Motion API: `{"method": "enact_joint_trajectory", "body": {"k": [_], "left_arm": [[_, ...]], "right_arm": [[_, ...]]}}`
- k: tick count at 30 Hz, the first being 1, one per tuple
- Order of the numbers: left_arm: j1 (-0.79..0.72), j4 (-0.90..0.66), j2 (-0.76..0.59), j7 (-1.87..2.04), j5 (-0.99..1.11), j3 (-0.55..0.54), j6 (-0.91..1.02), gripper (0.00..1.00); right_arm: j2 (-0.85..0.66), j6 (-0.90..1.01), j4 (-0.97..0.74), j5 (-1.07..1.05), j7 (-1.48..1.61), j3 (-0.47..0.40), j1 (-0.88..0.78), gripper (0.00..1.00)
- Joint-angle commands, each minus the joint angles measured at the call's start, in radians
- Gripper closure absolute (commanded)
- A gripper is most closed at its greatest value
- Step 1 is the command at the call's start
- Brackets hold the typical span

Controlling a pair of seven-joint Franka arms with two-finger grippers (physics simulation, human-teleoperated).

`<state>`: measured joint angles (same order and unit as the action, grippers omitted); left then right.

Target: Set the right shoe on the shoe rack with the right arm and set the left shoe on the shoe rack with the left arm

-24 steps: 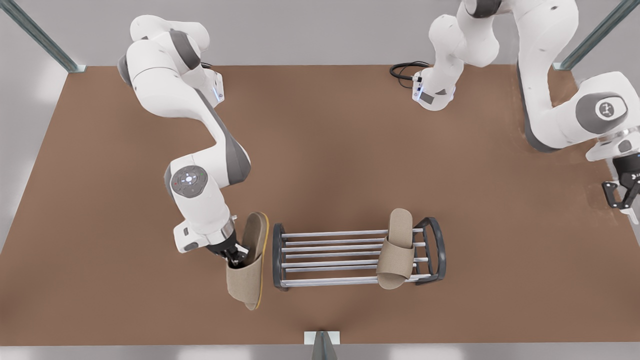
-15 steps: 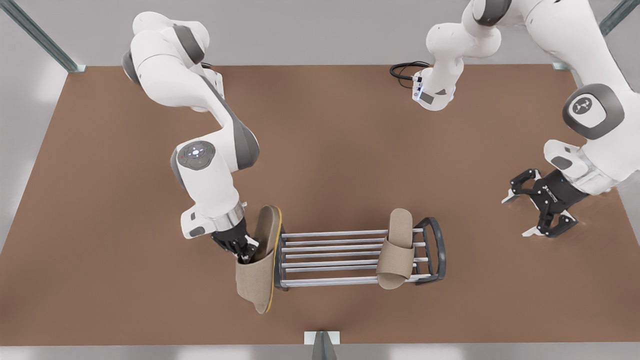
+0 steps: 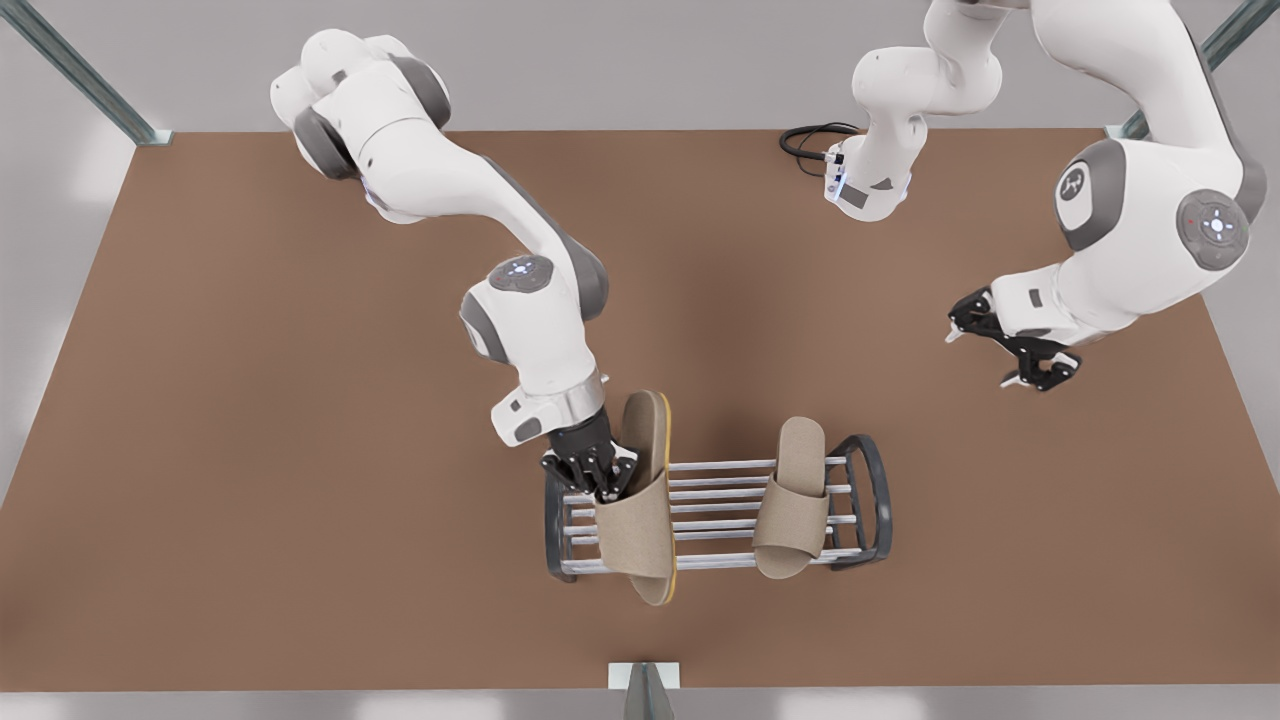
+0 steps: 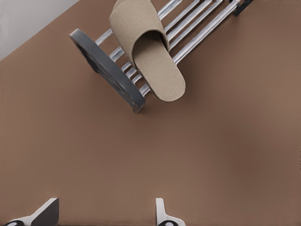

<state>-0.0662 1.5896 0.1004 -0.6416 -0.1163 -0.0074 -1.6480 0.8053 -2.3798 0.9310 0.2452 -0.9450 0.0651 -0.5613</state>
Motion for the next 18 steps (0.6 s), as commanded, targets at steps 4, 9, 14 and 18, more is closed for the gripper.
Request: {"method": "enact_joint_trajectory", "body": {"k": [4,9,14,18], "left_arm": [[-0.003,0.000,0.004,0.628,0.006,0.001,0.011,0.00],[-0.017,-0.085,0.056,0.643,0.044,0.000,-0.027,0.00],[-0.021,-0.086,0.070,0.639,0.047,0.000,-0.035,0.00],[-0.027,-0.083,0.071,0.639,0.050,-0.002,-0.036,0.00]], "right_arm": [[0.045,-0.071,-0.001,0.009,-0.072,-0.008,-0.020,0.79],[0.071,-0.075,-0.001,0.014,0.017,-0.100,-0.104,0.79],[0.101,-0.104,0.003,0.026,0.049,-0.126,-0.106,0.79],[0.118,-0.108,0.009,0.046,0.040,-0.133,-0.124,0.79]]}}
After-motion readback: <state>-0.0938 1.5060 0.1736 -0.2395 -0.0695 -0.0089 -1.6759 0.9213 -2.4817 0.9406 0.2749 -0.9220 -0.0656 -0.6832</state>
